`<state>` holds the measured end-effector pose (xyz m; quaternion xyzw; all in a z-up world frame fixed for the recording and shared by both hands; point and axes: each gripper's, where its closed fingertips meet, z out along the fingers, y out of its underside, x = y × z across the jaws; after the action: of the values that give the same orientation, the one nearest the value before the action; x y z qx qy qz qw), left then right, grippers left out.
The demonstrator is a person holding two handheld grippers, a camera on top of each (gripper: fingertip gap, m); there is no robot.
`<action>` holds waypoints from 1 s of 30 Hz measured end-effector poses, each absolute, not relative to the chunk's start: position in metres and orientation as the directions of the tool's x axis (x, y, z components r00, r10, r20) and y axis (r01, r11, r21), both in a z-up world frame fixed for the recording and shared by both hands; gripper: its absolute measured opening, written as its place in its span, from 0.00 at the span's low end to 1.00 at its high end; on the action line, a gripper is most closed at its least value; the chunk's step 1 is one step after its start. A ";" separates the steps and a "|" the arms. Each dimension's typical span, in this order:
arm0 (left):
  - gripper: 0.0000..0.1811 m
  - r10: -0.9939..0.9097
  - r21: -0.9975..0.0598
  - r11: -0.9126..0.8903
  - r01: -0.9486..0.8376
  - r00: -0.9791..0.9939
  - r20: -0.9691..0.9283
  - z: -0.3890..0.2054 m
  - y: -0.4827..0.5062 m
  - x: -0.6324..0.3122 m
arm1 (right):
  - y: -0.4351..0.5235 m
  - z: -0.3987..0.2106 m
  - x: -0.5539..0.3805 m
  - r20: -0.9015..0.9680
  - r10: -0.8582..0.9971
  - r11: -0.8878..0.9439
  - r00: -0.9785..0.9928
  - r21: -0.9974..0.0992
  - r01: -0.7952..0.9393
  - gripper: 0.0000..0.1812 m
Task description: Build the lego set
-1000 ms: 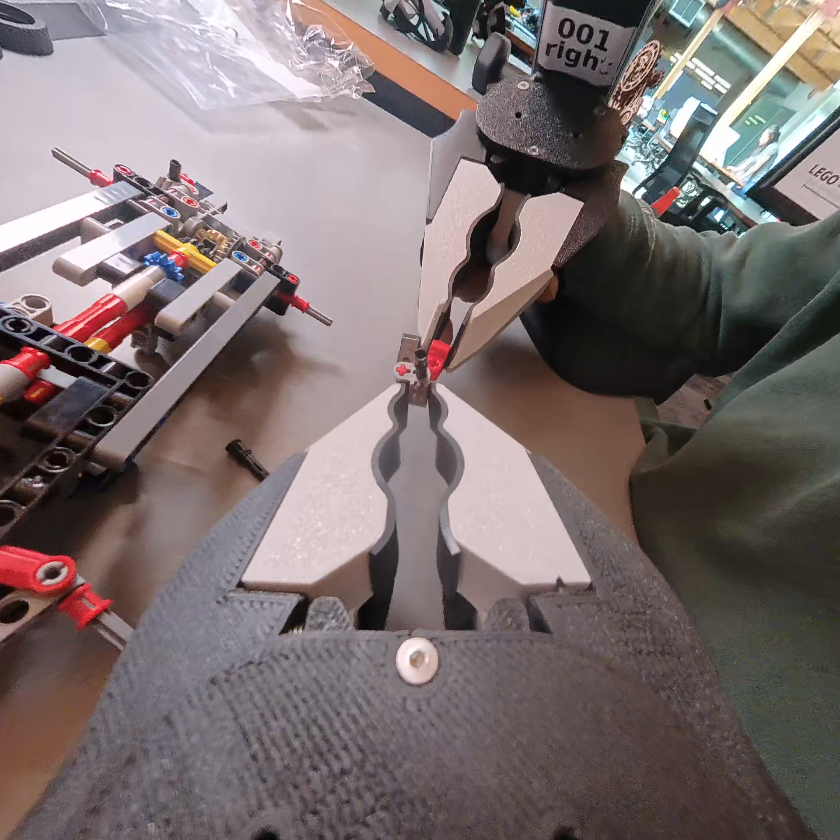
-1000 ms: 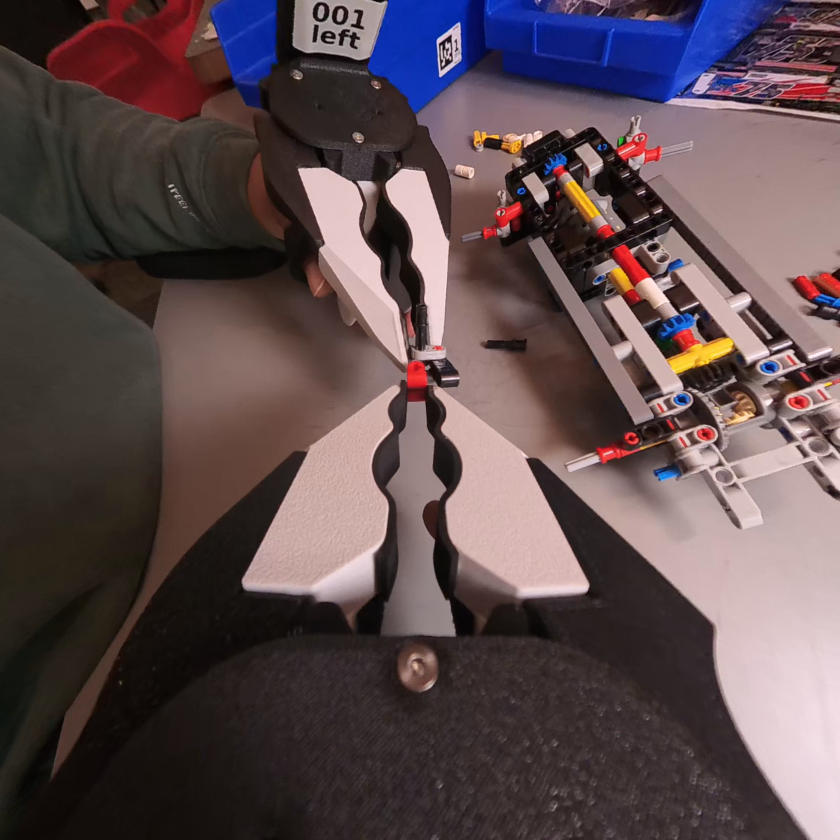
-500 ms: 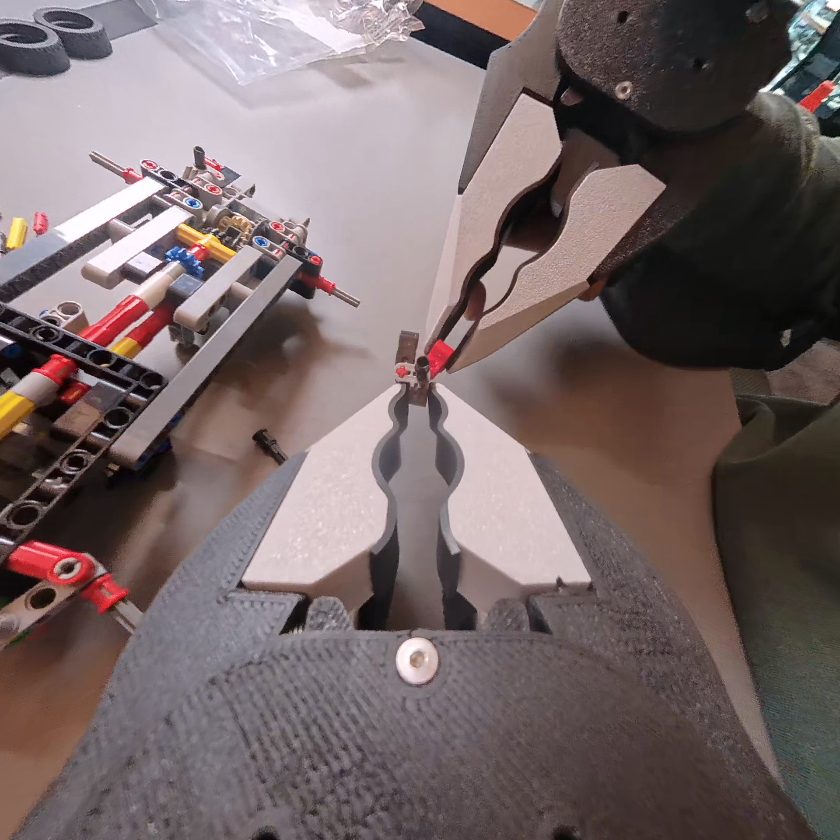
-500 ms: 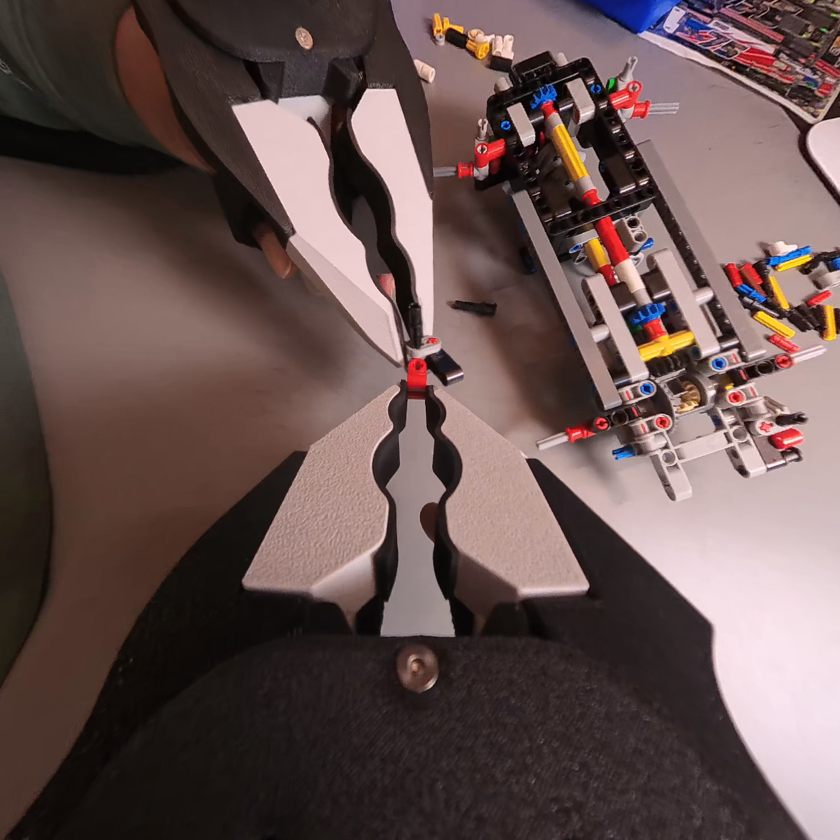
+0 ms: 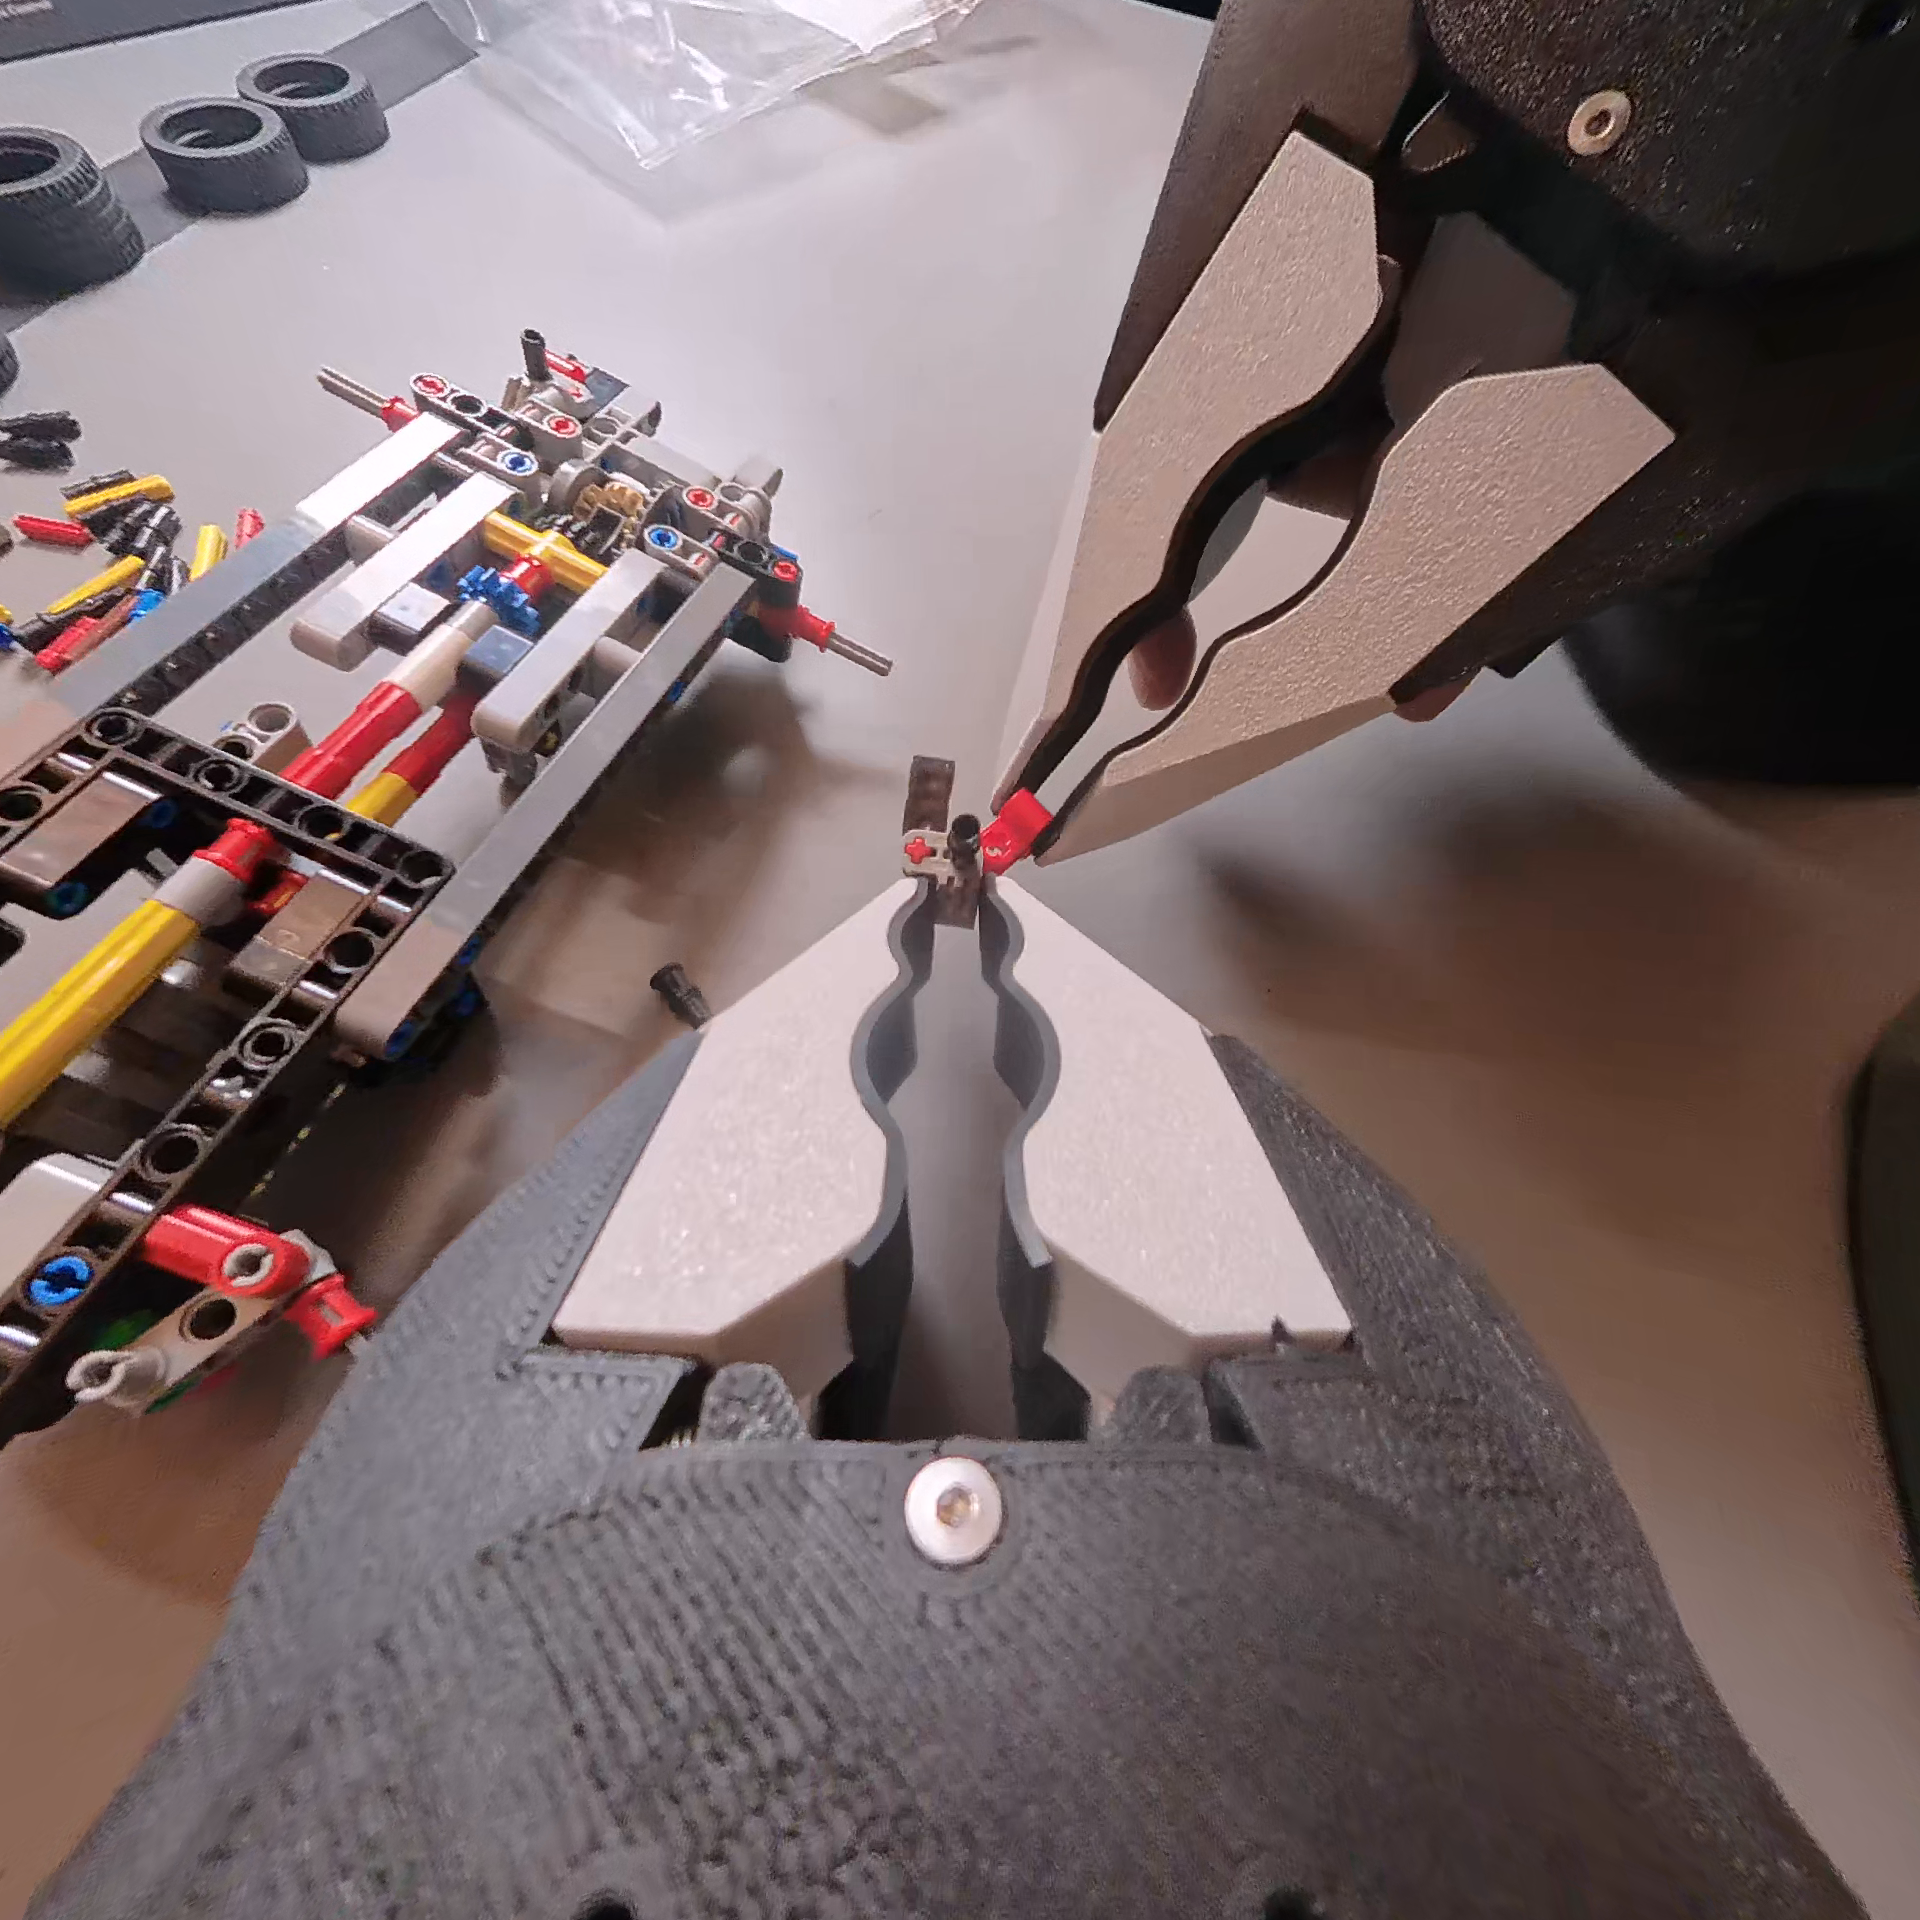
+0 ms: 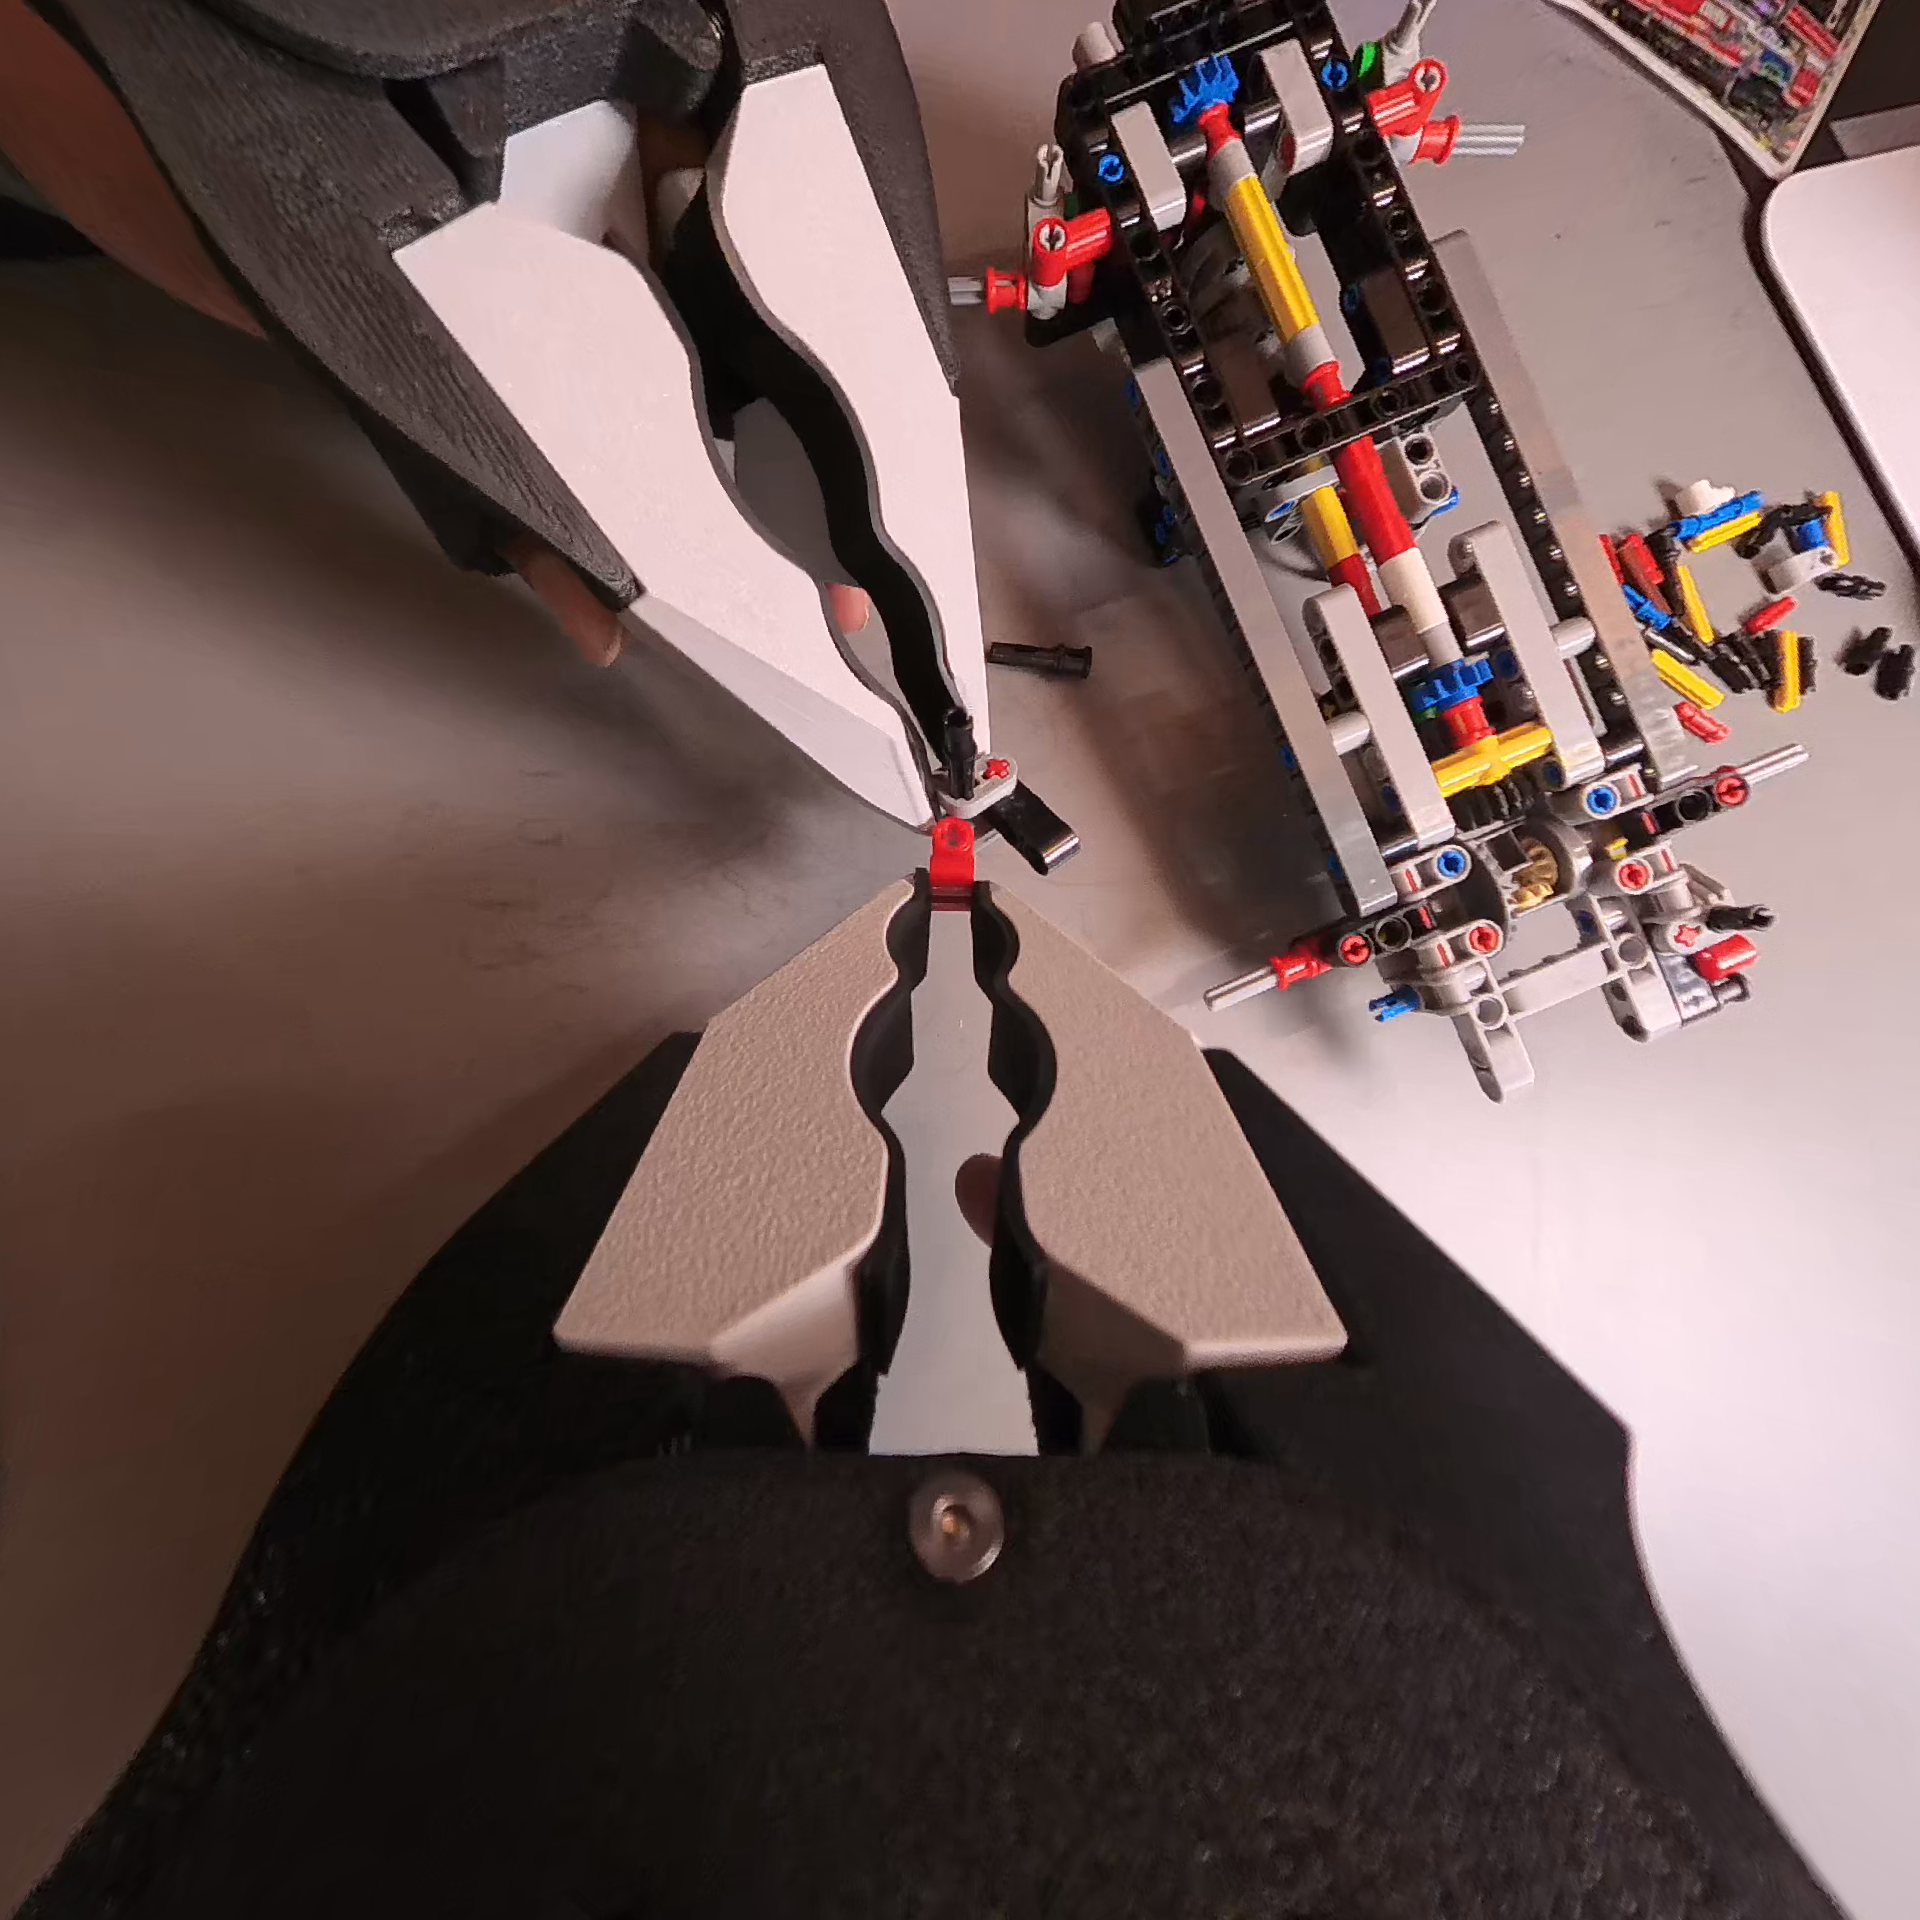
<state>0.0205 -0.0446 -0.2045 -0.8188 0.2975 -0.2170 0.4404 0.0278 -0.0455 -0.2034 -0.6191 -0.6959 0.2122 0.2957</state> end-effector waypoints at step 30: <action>0.04 -0.656 -0.809 -0.500 -0.309 0.745 0.120 -0.219 -0.046 0.012 | -0.048 -0.220 0.017 0.040 0.999 0.045 -0.023 -0.728 0.684 0.02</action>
<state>0.0120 -0.0461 -0.2185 -0.8397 0.2875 -0.2118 0.4092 0.0170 -0.0476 -0.2200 -0.6356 -0.6619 0.2709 0.2906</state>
